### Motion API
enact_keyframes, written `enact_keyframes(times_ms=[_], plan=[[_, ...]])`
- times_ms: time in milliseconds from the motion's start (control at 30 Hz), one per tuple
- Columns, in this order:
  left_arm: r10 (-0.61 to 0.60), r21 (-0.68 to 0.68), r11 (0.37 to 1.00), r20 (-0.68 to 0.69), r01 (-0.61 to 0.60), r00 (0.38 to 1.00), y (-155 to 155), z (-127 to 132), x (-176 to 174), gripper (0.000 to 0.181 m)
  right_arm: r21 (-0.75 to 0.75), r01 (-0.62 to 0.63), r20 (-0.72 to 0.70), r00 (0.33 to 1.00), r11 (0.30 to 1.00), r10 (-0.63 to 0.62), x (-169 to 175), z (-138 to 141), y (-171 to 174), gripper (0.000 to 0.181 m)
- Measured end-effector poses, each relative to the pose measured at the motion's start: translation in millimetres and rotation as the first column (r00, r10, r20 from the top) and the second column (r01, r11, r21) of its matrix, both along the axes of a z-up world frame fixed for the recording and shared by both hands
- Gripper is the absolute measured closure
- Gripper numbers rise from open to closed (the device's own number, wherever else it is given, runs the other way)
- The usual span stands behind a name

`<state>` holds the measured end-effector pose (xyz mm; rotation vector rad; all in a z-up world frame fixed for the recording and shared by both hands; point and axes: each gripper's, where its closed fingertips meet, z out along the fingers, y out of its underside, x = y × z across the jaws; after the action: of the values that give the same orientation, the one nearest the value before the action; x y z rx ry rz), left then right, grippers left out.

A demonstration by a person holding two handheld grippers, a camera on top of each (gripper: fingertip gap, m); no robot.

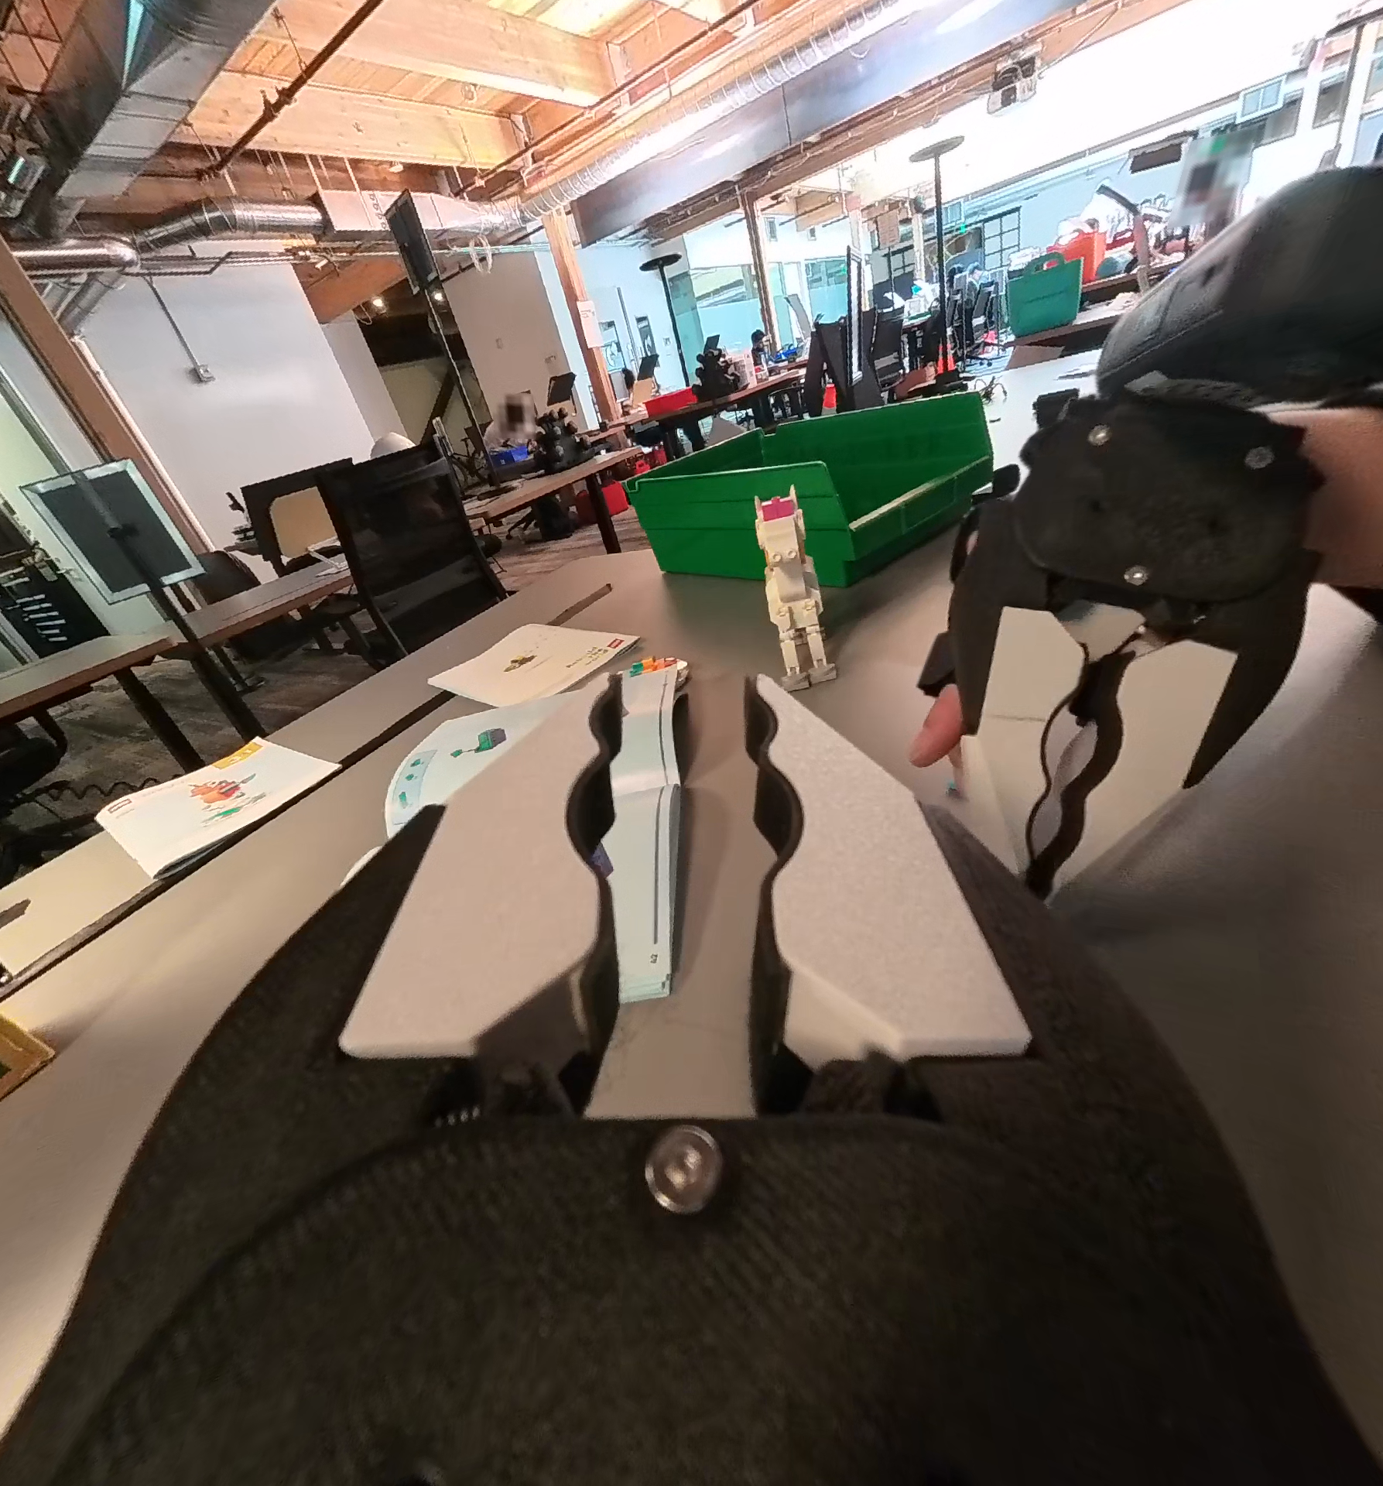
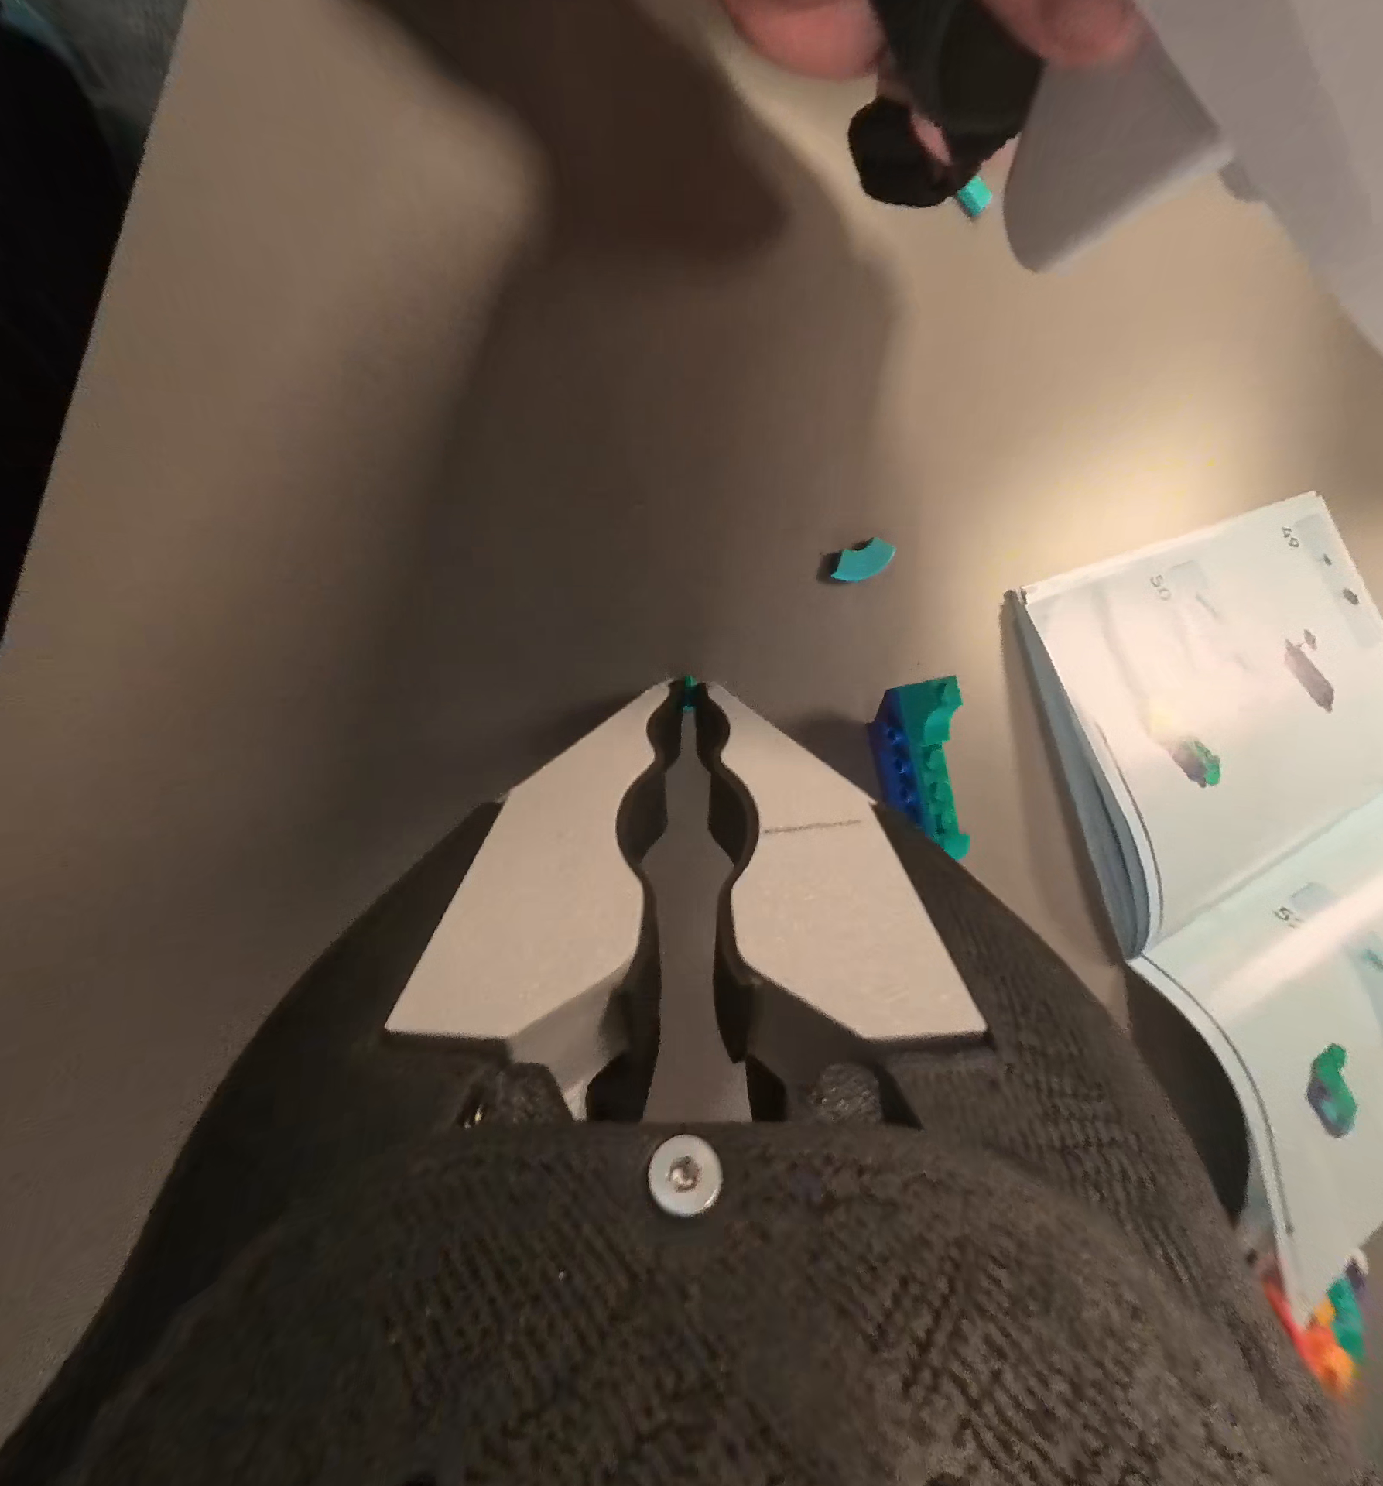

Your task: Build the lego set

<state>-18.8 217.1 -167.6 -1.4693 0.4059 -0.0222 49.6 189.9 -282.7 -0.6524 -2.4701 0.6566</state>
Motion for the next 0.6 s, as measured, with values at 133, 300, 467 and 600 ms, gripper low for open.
enact_keyframes(times_ms=[133,300,467,600], plan=[[-0.002,0.003,1.000,0.008,0.002,1.000,0,1,0,0.152,0.143,0.005,-0.091,0.996,0.990,0.008,-9,1,8,0.181],[-0.007,0.000,1.000,0.002,0.007,1.000,0,0,2,0.152,0.383,0.001,-0.211,0.974,0.924,0.087,-14,0,13,0.181],[-0.009,0.000,1.000,0.002,0.009,1.000,0,0,3,0.152,0.384,0.047,-0.191,0.981,0.922,0.030,-11,-1,12,0.179],[-0.009,0.002,1.000,0.000,0.009,1.000,0,1,3,0.152,0.330,0.052,-0.139,0.990,0.942,-0.006,-7,-1,8,0.179]])
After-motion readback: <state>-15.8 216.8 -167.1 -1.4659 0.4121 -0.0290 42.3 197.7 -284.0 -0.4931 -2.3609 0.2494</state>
